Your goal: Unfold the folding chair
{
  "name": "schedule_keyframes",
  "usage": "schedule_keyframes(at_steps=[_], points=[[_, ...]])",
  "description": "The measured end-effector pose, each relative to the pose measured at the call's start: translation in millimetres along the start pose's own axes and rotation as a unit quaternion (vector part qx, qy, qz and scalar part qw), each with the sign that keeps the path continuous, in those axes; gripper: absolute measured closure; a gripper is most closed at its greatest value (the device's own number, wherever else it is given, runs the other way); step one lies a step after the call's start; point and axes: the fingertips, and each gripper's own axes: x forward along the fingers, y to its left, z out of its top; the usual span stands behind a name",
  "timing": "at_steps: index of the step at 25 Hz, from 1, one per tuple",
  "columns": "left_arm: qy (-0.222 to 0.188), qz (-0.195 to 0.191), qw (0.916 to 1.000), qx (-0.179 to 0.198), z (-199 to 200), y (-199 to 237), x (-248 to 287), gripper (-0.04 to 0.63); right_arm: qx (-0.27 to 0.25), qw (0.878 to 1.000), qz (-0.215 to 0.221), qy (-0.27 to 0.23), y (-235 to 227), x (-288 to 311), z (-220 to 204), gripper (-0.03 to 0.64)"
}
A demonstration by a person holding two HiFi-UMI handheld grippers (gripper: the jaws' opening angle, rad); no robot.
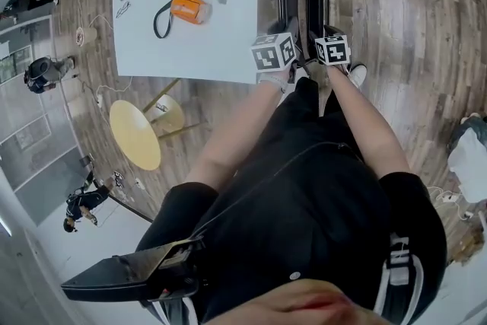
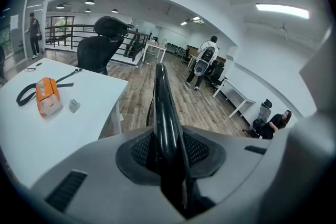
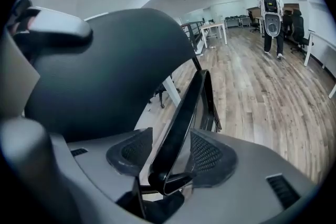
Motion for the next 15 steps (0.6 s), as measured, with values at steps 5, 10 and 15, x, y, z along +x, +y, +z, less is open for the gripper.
schedule_keyframes(at_steps=[5,10,15], points=[[0.000,0.000,1.0000,0.000,1.3,-2.2,-0.8,0.512,0.020,0.999,-0.018,0.031,-4.0,30.6,-4.2,0.352],[-0.004,-0.004,1.0000,0.002,-0.9,-11.0,-0.5,0.512,-0.003,0.997,-0.066,0.033,-10.7,47.4,9.8,0.311],[-0.005,-0.007,0.9999,0.006,1.6,-12.5,-2.2,0.511,-0.005,0.994,-0.097,0.048,-17.5,64.8,10.1,0.299]])
